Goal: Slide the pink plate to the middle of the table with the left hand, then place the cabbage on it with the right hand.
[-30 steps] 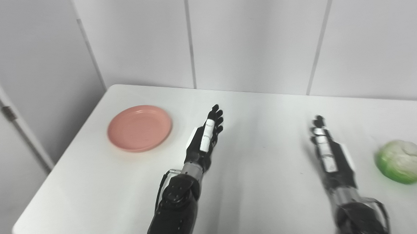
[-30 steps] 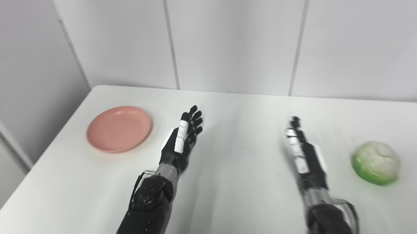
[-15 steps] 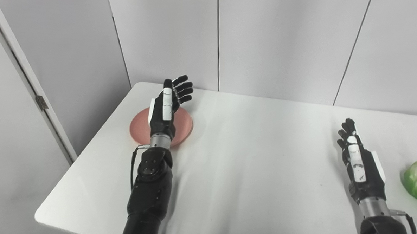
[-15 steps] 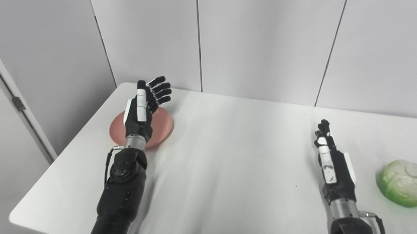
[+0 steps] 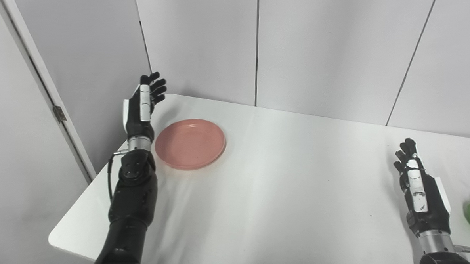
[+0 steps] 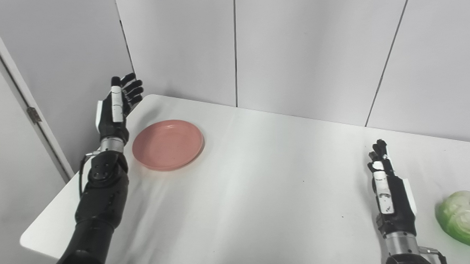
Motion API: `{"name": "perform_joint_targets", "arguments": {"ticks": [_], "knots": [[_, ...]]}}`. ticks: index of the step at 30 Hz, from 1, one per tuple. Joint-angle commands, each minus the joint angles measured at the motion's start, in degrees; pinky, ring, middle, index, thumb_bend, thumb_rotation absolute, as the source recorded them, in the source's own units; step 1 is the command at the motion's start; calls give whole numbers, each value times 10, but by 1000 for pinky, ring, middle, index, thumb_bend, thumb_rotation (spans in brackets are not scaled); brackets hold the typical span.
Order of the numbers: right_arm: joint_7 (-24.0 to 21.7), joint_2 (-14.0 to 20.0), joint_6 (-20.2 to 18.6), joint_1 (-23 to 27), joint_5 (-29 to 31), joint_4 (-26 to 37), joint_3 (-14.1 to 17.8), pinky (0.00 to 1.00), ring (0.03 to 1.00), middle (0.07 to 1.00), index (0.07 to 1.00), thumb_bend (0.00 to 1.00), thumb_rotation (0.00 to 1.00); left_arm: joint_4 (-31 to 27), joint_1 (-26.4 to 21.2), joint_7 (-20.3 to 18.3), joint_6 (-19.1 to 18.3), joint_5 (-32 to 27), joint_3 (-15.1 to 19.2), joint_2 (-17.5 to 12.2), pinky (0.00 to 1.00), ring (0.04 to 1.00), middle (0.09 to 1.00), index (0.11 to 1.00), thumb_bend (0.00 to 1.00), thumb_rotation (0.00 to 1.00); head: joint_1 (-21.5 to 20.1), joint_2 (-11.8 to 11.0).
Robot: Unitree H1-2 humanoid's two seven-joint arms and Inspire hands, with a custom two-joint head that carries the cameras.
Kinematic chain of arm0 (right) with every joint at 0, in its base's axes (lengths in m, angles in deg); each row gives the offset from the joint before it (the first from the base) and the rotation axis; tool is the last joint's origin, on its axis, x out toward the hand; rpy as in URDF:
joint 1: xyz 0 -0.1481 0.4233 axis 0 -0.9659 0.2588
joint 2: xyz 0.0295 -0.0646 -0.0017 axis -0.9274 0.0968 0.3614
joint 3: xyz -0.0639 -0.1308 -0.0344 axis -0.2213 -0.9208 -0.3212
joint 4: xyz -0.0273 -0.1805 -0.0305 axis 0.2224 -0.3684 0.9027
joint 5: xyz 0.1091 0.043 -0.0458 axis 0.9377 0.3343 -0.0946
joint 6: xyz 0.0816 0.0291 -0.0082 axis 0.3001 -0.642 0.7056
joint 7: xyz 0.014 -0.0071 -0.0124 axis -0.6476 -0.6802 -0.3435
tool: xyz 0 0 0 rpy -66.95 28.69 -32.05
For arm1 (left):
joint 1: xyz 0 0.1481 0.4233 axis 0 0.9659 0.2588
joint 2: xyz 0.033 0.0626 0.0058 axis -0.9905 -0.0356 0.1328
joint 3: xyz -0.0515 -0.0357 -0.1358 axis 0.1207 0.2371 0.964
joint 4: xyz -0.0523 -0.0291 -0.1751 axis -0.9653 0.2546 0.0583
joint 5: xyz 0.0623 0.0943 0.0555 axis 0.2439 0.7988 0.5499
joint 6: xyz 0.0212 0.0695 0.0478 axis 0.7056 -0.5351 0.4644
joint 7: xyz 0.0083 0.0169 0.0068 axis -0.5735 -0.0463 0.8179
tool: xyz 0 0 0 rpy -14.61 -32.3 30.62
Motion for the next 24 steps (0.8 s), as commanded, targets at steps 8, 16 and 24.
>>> {"name": "perform_joint_targets", "arguments": {"ticks": [8,16,24], "knots": [[-5,0,15,-11,9,1,5,1000,1000,1000,1000,594,948,61,-19,8,44,13,-4,-44,783,804,803,801,765,1000,4,3],[-4,2,14,-13,3,7,2,1000,1000,1000,1000,587,955,112,-25,-15,41,-6,-16,-38,816,825,813,794,831,1000,1,6],[-4,3,6,-18,-2,18,-1,1000,1000,1000,1000,589,970,163,-38,-45,56,-36,-20,-10,850,843,827,814,832,1000,0,9]]}}
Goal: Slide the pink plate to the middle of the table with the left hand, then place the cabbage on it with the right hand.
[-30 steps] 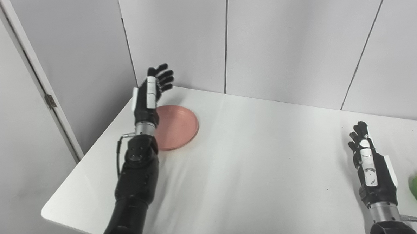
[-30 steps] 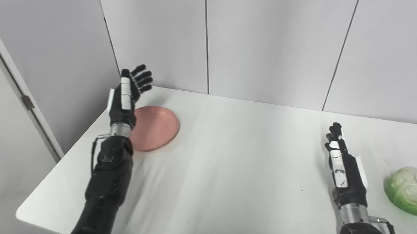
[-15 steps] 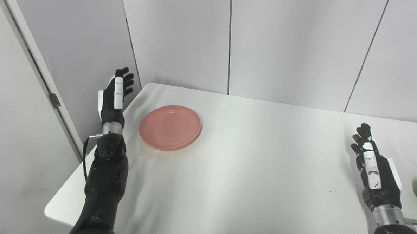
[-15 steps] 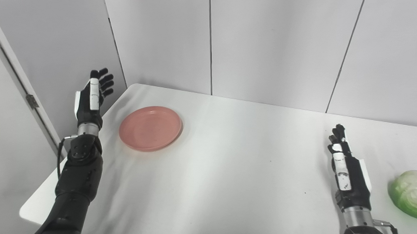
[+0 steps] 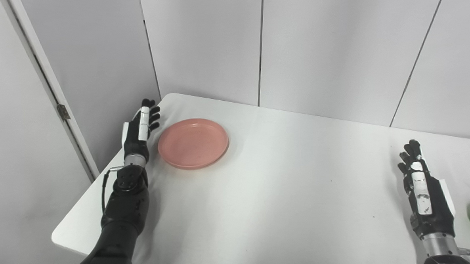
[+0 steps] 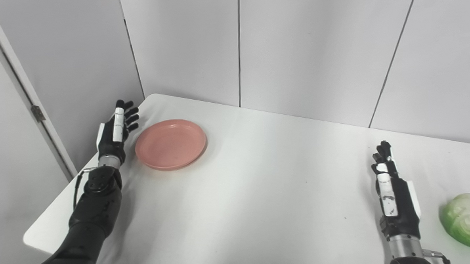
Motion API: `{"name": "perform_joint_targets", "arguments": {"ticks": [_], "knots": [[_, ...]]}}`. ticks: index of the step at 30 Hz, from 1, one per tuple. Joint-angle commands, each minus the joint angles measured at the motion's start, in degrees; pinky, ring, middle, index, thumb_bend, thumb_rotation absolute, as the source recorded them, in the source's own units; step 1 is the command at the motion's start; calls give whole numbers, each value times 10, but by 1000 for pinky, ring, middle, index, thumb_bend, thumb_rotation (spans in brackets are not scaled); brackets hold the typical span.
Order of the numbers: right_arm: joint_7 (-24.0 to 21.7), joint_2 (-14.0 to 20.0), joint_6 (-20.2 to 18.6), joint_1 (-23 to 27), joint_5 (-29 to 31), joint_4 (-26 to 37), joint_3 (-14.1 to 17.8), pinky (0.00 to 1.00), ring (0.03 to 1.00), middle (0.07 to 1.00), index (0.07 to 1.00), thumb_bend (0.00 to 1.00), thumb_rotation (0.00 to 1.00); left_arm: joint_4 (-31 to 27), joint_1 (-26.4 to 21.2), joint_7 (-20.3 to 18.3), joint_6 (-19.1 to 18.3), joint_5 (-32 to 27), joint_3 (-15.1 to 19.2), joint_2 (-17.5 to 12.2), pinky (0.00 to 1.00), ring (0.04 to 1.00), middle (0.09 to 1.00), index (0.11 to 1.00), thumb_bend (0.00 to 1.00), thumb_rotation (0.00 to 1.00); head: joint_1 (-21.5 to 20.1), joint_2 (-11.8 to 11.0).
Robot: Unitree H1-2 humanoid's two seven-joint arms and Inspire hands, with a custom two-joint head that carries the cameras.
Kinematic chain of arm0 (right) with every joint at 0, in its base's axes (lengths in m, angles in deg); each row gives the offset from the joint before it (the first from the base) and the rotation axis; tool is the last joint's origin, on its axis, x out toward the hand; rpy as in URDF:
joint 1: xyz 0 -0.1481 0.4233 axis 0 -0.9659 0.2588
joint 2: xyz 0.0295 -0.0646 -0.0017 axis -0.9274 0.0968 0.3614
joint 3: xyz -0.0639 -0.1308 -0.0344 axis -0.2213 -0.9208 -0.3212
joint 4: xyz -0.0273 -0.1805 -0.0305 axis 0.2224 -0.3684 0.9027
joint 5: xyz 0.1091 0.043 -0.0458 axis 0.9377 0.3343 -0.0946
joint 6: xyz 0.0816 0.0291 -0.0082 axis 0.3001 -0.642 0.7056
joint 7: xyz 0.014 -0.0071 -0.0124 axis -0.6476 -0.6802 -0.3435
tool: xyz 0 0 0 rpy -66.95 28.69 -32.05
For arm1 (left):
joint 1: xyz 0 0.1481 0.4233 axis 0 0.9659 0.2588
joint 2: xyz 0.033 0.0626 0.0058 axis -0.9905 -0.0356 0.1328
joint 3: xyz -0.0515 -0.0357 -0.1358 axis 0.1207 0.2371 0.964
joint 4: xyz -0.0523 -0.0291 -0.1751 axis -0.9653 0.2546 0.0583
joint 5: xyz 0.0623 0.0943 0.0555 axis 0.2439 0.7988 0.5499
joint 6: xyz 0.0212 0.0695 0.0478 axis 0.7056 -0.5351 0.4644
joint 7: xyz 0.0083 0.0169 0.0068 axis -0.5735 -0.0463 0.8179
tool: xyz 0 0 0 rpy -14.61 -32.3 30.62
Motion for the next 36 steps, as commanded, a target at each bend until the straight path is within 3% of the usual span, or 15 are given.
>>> {"name": "perform_joint_targets", "arguments": {"ticks": [1,7,10,14,22,30,36], "knots": [[-2,1,5,-12,3,10,0,1000,1000,1000,1000,592,974,11,-37,-12,34,-1,-8,-6,855,846,829,818,826,1000,1,1],[-3,3,3,-12,3,12,0,1000,1000,1000,1000,611,959,50,-41,-32,51,4,-32,0,939,894,857,843,826,1000,0,5],[-3,4,4,-12,1,10,-1,1000,1000,1000,1000,604,967,67,-48,-39,61,-4,-31,10,851,855,831,825,834,1000,-2,6],[0,2,-5,-14,2,18,0,1000,1000,1000,1000,604,959,64,-52,-39,57,-4,-37,23,842,842,823,814,835,1000,-2,8],[-3,2,-10,-14,-1,19,-3,1000,1000,1000,1000,593,941,-2,-40,-59,2,-44,-32,57,879,856,829,817,868,1000,-28,21],[17,-13,-15,-11,-14,26,-6,1000,1000,1000,1000,593,960,-63,-30,-84,-48,-65,-39,91,872,855,824,809,839,1000,-84,44],[28,-21,-26,-11,-23,37,-10,1000,1000,1000,1000,580,946,-73,-22,-106,-69,-64,-61,111,871,868,840,824,845,1000,-112,53]]}}
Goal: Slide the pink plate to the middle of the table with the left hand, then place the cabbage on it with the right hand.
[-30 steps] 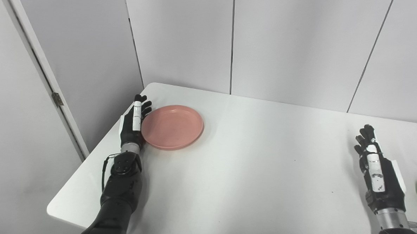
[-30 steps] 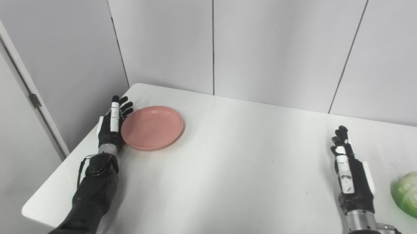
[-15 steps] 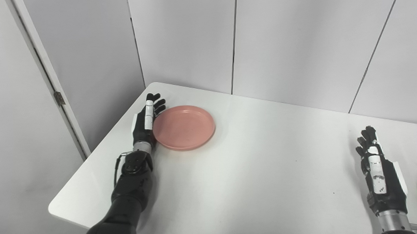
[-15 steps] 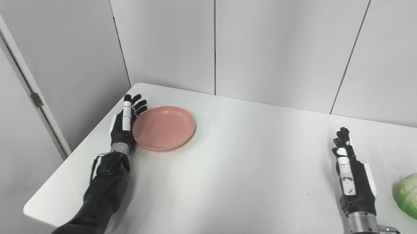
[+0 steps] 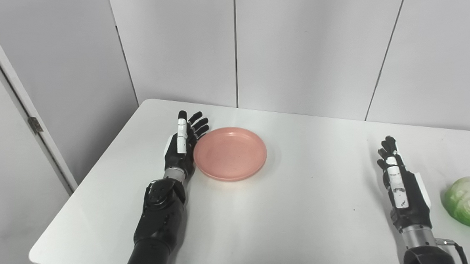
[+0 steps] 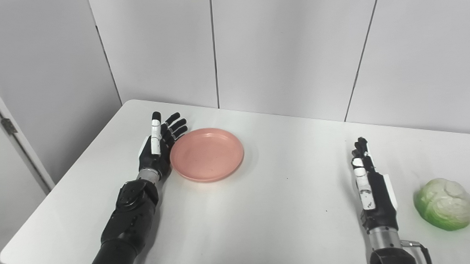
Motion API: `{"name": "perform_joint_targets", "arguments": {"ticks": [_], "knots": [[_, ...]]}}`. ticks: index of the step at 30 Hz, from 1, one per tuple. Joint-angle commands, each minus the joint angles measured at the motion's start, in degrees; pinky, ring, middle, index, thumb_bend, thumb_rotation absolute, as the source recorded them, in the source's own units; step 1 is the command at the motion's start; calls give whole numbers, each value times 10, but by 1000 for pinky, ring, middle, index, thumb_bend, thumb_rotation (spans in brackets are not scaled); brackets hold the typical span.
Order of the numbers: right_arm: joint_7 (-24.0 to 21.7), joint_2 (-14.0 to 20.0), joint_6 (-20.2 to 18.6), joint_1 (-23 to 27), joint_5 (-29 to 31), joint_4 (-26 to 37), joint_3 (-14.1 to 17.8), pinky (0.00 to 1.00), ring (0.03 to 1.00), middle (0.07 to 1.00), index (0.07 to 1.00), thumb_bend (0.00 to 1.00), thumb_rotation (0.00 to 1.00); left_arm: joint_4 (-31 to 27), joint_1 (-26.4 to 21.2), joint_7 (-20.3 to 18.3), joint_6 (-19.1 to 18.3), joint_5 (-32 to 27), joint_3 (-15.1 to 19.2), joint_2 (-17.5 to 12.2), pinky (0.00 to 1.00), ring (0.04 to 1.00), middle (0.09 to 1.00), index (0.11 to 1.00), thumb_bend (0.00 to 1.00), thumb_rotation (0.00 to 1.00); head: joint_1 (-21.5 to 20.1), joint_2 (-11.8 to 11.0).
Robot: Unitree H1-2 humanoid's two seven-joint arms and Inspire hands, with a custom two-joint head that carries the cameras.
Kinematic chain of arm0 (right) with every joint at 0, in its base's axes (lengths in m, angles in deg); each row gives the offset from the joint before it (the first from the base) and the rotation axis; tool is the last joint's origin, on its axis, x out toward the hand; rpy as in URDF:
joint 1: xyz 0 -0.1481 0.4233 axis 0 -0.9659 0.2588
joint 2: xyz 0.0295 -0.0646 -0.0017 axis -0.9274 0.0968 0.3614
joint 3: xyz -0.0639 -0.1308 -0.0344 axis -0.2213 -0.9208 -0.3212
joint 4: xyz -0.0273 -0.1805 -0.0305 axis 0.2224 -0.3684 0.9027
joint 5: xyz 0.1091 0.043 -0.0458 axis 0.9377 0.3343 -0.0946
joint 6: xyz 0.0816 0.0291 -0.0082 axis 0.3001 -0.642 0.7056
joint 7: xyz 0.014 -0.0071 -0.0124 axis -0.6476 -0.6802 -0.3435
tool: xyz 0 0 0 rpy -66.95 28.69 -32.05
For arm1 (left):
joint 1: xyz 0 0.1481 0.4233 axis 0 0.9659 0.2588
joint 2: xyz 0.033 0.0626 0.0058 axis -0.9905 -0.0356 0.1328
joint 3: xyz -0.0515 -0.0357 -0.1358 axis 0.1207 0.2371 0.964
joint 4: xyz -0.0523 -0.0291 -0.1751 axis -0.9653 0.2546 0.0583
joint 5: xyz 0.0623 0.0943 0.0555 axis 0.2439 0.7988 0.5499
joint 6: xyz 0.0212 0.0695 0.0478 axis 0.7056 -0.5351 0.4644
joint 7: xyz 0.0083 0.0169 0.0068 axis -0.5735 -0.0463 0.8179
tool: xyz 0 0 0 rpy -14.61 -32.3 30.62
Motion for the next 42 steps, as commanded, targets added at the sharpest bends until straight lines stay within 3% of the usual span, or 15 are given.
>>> {"name": "perform_joint_targets", "arguments": {"ticks": [1,5,12,16,24,25,32,36,39,42], "knots": [[4,-10,-4,6,0,7,-3,1000,1000,1000,1000,587,934,-11,-11,-17,-8,-1,-10,5,864,865,840,825,844,1000,0,1],[9,-15,-15,7,-6,14,-7,1000,1000,1000,1000,646,916,4,-8,-20,18,23,-33,22,856,844,823,812,845,1000,-30,8],[23,-30,-38,7,-16,31,-12,1000,1000,1000,1000,692,888,-5,1,-27,16,34,-61,49,867,848,826,818,831,1000,-76,19],[29,-33,-50,6,-25,43,-17,1000,1000,1000,1000,681,889,-17,9,-39,-13,27,-71,63,895,867,840,826,839,1000,-93,26],[43,-42,-74,7,-37,59,-23,1000,1000,1000,1000,750,899,-17,19,-54,-8,38,-89,82,895,865,837,821,838,1000,-143,44],[46,-43,-74,8,-43,60,-26,1000,1000,1000,1000,752,901,-20,21,-55,-8,37,-91,84,897,866,838,822,837,1000,-164,48],[54,-48,-95,14,-61,91,-35,1000,1000,1000,1000,756,924,-34,30,-70,-25,33,-104,96,914,878,846,833,824,1000,-205,46],[37,-17,-116,14,-91,137,-51,985,1000,1000,1000,691,922,-36,33,-68,-26,35,-105,103,928,881,847,831,846,1000,-219,44],[33,26,-154,20,-156,186,-63,954,989,986,1000,688,886,-30,32,-69,-20,39,-104,103,932,883,846,826,862,1000,-226,42],[22,71,-195,22,-201,237,-61,925,960,960,996,723,727,-30,31,-65,-13,43,-104,102,930,881,843,827,855,1000,-249,39]]}}
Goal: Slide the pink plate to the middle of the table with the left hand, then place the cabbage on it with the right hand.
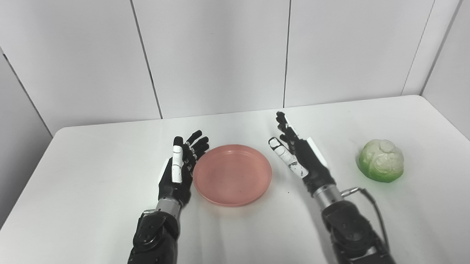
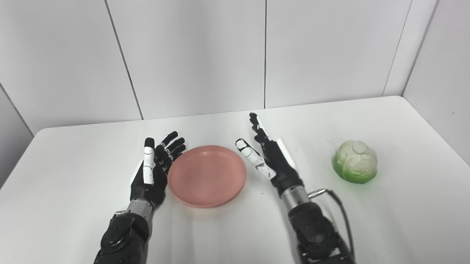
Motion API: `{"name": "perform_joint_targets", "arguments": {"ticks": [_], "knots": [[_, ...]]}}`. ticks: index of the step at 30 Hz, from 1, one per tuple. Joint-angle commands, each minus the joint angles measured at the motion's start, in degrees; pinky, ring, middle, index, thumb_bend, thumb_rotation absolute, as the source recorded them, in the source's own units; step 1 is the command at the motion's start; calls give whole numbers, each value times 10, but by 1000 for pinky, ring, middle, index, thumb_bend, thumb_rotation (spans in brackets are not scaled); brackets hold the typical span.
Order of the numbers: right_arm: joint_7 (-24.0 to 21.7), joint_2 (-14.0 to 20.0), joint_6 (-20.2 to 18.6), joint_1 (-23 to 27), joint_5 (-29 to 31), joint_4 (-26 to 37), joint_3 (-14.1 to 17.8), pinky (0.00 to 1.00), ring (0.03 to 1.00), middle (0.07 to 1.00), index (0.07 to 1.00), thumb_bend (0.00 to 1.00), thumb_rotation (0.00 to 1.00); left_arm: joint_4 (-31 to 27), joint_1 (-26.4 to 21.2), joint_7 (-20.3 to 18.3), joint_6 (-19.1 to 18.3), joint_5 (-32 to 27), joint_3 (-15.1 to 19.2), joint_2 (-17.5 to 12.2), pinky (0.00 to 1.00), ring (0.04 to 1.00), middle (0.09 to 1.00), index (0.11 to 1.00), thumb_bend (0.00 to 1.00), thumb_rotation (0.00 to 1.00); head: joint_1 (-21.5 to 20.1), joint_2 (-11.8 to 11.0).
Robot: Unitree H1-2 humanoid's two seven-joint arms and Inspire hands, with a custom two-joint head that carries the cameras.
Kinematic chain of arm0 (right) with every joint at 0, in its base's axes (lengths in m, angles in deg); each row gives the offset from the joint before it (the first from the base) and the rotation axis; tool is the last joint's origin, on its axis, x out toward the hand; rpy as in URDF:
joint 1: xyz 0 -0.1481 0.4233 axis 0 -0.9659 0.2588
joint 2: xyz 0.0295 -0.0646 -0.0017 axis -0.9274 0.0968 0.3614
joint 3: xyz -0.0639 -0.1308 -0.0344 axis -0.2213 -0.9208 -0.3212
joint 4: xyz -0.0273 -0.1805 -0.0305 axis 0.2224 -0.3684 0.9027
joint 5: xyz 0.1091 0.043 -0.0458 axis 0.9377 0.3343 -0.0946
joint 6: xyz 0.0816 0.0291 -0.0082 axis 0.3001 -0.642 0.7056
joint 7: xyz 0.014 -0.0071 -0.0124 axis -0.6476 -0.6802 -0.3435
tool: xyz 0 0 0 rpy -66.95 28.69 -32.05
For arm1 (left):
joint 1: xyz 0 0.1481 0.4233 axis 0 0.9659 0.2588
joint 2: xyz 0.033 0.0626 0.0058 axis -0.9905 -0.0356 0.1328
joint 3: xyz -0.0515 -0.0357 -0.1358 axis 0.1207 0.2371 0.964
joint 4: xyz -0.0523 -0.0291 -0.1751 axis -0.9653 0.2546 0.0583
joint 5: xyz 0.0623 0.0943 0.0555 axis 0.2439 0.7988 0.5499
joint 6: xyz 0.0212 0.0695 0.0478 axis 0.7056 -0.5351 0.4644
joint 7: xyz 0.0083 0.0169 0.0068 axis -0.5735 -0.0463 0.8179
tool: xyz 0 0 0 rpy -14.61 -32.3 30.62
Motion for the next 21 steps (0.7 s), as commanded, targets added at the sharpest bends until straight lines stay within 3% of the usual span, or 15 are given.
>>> {"name": "perform_joint_targets", "arguments": {"ticks": [1,4,5,10,17,21], "knots": [[-4,29,-26,28,-27,43,10,887,940,953,989,751,681,12,9,0,2,10,-4,0,930,881,845,832,850,1000,-8,-1],[-7,70,-51,28,-76,70,10,839,920,953,984,777,634,13,10,1,7,15,-3,-5,921,878,847,838,841,1000,-43,-7],[-8,85,-63,28,-101,80,8,772,897,943,979,791,596,13,10,1,7,17,-2,-6,924,882,852,844,852,1000,-46,-8],[-24,165,-82,35,-187,97,14,785,910,952,968,838,556,35,4,-24,18,0,6,-15,962,903,870,854,862,1000,-82,-15],[-42,211,-109,32,-223,82,29,825,931,958,964,892,555,60,-9,-36,29,-10,15,-20,967,907,873,859,864,1000,-97,-19],[-55,233,-117,26,-241,77,30,904,945,952,966,927,550,66,-12,-34,32,-8,17,-21,947,897,867,853,858,1000,-105,-21]]}}
